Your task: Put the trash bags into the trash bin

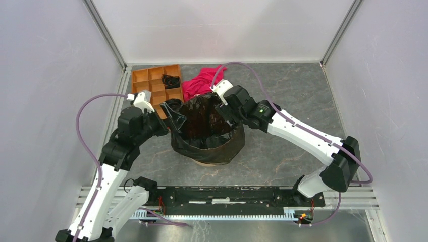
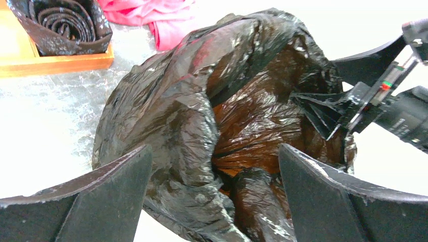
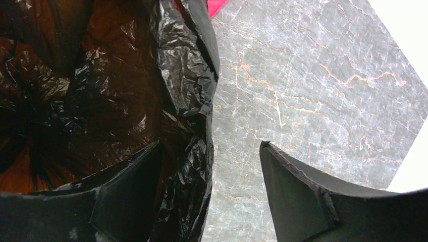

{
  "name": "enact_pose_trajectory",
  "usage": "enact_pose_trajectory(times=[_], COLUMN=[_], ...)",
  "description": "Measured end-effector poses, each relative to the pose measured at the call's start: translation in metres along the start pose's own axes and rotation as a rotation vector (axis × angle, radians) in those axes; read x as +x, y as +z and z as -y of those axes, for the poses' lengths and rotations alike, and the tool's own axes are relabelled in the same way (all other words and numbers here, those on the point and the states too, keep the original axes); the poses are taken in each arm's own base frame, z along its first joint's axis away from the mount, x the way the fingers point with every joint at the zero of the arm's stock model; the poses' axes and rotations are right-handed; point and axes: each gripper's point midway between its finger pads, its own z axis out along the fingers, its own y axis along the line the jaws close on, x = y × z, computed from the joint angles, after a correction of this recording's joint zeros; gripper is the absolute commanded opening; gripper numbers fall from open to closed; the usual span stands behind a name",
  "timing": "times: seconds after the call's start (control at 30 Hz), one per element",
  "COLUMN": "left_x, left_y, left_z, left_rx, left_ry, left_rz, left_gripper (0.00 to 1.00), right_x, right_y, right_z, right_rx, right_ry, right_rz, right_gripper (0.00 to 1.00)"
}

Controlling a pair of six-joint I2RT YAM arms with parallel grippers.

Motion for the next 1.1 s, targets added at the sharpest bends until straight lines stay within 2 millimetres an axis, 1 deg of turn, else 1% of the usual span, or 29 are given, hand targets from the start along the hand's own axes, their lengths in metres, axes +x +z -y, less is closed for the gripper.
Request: enact_pose_trajectory(times=[0.1,0.2,0.23,0.3,0.4,0.5,0.63,0.73,0.77,0.83,0.9,0.97,1.0,1.1], left_x=[-0.008,-0.015,-0.018,-0.024,-0.033,-0.041,-0.050,-0.053,-0.055,-0.058,-0.064,-0.068,-0.073,-0.088], left_y=[-0.012,-0.026,-0.032,-0.043,-0.057,-0.069,-0.079,-0.084,-0.085,-0.089,-0.097,-0.102,-0.108,-0.127], left_z=[0.002,-0.003,-0.005,-0.008,-0.009,-0.008,-0.007,-0.004,-0.003,0.001,0.011,0.018,0.024,0.041], left_rx=[0.001,-0.031,-0.047,-0.070,-0.090,-0.102,-0.111,-0.108,-0.104,-0.093,-0.061,-0.039,-0.020,0.031], left_ry=[0.006,0.008,0.009,0.009,0.010,0.010,0.010,0.012,0.013,0.014,0.017,0.019,0.021,0.027], left_rz=[0.052,0.107,0.130,0.168,0.223,0.266,0.302,0.311,0.315,0.326,0.341,0.349,0.362,0.409], left_gripper=[1.00,1.00,1.00,1.00,1.00,1.00,1.00,1.00,1.00,1.00,1.00,1.00,1.00,1.00], right_x=[-0.004,-0.010,-0.013,-0.016,-0.017,-0.019,-0.021,-0.026,-0.029,-0.038,-0.046,-0.055,-0.062,-0.080], right_y=[-0.001,-0.005,-0.006,-0.006,-0.006,-0.007,-0.007,-0.009,-0.009,-0.014,-0.021,-0.027,-0.029,-0.024], right_z=[-0.002,-0.003,-0.004,-0.004,-0.006,-0.008,-0.013,-0.017,-0.021,-0.029,-0.040,-0.055,-0.065,-0.093], right_rx=[-0.010,-0.028,-0.034,-0.038,-0.046,-0.057,-0.069,-0.073,-0.078,-0.091,-0.112,-0.136,-0.150,-0.182], right_ry=[0.014,0.032,0.040,0.047,0.053,0.071,0.098,0.130,0.142,0.162,0.164,0.155,0.147,0.132], right_rz=[0.017,0.046,0.060,0.072,0.076,0.080,0.090,0.105,0.115,0.144,0.165,0.179,0.185,0.193], right_gripper=[0.77,0.72,0.68,0.57,0.43,0.32,0.19,0.04,0.00,0.00,0.00,0.00,0.00,0.00])
